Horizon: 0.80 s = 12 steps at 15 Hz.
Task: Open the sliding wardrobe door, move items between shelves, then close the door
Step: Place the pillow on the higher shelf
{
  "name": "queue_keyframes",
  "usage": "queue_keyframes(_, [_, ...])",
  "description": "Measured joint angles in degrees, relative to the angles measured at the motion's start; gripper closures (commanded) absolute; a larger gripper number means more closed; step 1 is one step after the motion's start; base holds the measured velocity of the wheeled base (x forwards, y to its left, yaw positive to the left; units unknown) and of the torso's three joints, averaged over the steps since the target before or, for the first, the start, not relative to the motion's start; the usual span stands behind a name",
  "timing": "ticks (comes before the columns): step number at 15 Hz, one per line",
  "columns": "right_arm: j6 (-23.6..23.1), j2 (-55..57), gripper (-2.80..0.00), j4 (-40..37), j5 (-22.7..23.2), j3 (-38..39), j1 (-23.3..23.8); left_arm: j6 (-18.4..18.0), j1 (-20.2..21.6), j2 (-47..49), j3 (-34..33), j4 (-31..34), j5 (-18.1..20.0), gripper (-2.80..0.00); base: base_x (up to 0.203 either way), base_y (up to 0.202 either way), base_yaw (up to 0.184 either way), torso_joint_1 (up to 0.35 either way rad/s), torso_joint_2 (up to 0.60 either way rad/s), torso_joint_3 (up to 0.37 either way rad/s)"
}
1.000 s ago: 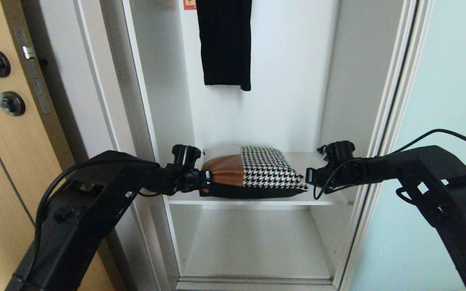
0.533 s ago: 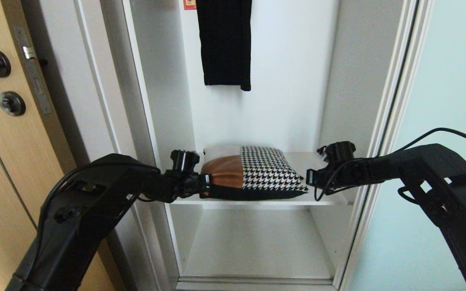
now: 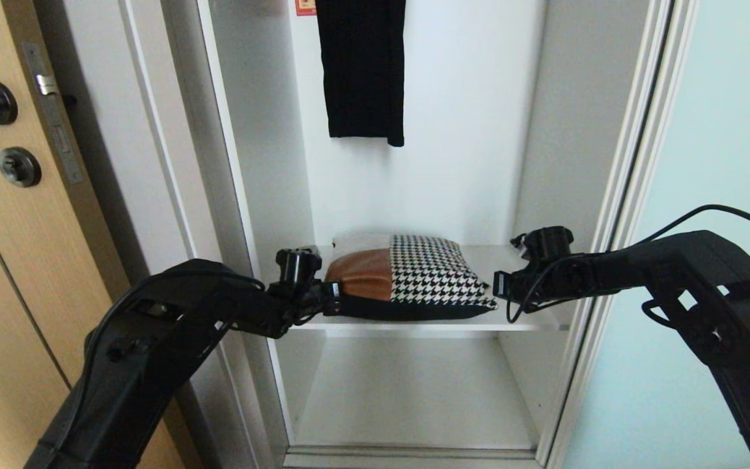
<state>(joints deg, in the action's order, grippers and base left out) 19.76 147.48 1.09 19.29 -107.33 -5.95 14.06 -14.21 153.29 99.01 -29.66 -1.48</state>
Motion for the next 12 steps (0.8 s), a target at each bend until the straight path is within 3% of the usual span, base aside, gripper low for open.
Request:
queue_keyframes(8, [-0.13, -0.13, 0.0, -0.05, 0.03, -0.02, 0.0, 0.07, 0.11, 0.68, 0.96, 0.61, -0.39, 0.0, 0.0, 0.0, 0.0, 0.0, 0.0, 0.0])
queue_keyframes(12, [-0.18, -0.27, 0.0, -0.05, 0.08, 0.11, 0.0, 0.07, 0.16, 0.83, 0.85, 0.37, -0.63, 0.0, 0.161, 0.0, 0.0, -0.002, 0.0, 0.001])
